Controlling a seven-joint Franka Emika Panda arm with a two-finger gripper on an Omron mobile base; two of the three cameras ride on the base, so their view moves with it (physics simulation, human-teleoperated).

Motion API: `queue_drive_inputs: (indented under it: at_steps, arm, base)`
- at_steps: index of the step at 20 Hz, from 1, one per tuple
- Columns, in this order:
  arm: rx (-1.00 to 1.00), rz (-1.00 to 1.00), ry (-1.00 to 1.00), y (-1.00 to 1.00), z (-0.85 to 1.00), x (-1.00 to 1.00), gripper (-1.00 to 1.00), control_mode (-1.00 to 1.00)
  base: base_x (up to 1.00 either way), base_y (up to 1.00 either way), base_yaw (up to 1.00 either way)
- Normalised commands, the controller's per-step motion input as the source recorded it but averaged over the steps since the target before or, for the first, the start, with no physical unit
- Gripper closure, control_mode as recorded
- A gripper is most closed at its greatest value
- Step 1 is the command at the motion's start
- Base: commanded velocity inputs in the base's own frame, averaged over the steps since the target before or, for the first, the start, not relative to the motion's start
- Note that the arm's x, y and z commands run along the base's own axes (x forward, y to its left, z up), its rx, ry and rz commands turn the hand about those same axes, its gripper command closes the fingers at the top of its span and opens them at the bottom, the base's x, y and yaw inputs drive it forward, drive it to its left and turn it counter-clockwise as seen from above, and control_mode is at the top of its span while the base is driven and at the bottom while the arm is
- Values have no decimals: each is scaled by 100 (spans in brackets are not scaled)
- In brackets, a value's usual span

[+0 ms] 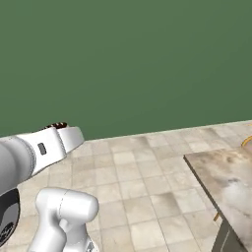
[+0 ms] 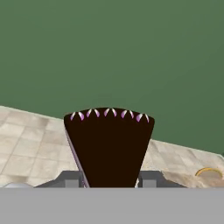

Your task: Take the cakes from the fridge and place them on the empty tray on the dining counter.

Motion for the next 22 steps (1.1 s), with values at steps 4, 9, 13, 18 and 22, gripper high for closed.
queue_drive_inputs:
  at_steps: [4, 9, 13, 18, 22]
  arm:
    - [0, 0, 0, 0, 0, 0, 100, 100]
    - [0, 0, 0, 0, 0, 0, 100, 100]
    - [0, 0, 0, 0, 0, 0, 100, 100]
    - [0, 0, 0, 0, 0, 0, 100, 100]
    - [0, 0, 0, 0, 0, 0, 100, 100]
  base:
    - [100, 3, 9]
    - [100, 0, -11]
    - [100, 0, -39]
    - [100, 0, -55]
    - [100, 0, -65]
